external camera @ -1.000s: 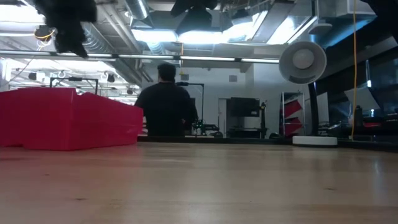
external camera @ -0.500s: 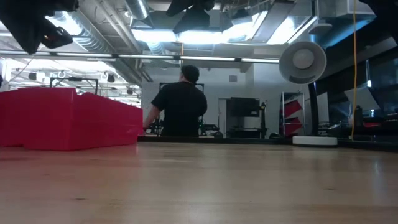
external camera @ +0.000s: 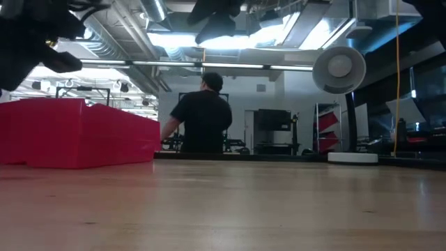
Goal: Sort batteries
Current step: Move the bins from the middle left to the top left side of the table
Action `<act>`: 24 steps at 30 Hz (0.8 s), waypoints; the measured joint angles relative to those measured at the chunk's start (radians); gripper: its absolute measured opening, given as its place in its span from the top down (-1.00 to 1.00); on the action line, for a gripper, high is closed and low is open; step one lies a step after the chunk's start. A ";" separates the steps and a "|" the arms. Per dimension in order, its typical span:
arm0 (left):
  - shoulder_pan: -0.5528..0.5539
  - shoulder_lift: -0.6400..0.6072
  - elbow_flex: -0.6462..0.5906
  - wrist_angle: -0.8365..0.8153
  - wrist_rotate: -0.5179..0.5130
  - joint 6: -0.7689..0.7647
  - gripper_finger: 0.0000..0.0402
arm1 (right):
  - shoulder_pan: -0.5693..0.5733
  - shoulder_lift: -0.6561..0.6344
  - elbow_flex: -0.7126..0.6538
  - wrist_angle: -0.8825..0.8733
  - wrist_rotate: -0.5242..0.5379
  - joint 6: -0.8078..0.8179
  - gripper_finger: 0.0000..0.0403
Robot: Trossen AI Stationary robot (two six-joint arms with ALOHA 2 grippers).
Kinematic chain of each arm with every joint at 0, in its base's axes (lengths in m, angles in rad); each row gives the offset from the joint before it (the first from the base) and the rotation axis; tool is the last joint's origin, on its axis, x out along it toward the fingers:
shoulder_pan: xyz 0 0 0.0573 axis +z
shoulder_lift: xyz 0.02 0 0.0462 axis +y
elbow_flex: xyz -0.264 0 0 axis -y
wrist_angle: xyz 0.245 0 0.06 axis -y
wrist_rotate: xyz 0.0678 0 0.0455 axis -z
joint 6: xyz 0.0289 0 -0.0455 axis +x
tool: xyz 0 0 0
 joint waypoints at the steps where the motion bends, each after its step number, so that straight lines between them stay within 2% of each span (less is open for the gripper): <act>1: -0.003 0.015 0.000 -0.003 -0.006 -0.001 0.99 | 0.000 0.000 -0.009 0.003 0.000 0.000 -0.60; 6: -0.004 0.098 0.000 0.021 -0.008 -0.002 1.00 | 0.000 0.000 -0.059 0.021 -0.001 0.007 -0.60; 12: 0.007 0.179 0.000 0.132 -0.027 0.028 1.00 | 0.000 0.000 -0.070 0.025 -0.002 0.025 -0.60; 24: 0.130 0.213 0.003 0.242 -0.094 0.065 1.00 | 0.000 0.000 -0.070 0.000 -0.019 0.027 -0.60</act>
